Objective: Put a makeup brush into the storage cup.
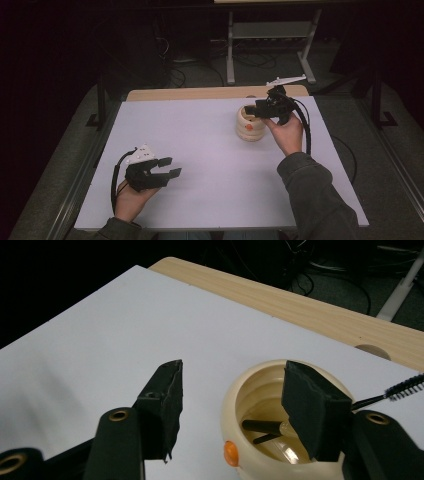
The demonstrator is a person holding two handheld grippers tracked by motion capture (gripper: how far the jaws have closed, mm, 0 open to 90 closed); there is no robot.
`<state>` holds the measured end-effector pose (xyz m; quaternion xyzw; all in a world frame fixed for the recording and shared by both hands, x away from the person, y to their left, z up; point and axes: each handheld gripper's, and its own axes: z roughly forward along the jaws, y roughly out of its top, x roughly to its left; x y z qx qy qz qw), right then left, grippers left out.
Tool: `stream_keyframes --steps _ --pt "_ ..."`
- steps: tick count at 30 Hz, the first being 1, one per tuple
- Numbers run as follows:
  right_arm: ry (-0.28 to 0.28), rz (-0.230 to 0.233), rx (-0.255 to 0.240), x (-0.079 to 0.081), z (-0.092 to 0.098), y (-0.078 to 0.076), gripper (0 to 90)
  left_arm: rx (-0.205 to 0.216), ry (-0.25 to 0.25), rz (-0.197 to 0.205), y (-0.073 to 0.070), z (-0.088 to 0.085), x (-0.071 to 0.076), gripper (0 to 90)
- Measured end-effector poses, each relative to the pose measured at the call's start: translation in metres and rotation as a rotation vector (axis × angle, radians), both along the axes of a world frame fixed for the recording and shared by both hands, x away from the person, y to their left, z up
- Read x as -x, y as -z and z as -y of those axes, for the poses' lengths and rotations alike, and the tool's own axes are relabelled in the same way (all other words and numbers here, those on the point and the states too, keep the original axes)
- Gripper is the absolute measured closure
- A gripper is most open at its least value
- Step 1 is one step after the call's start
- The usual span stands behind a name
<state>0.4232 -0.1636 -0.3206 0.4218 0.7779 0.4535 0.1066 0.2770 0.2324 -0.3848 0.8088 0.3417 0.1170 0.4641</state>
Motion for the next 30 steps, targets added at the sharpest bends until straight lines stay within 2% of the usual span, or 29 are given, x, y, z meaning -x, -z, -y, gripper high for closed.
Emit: stream_keyframes --steps 7,22,30 --pt "-0.029 0.028 -0.002 0.010 -0.001 0.001 37.3 -0.010 -0.005 0.001 0.001 -0.001 -0.001 43.7" --pt "-0.035 0.029 -0.011 0.021 0.002 0.005 34.6 -0.026 -0.005 0.002 -0.001 -0.002 -0.001 42.8" --pt "-0.046 0.029 -0.017 0.028 0.006 0.010 32.6 -0.021 -0.008 0.006 -0.001 -0.002 -0.001 42.1"
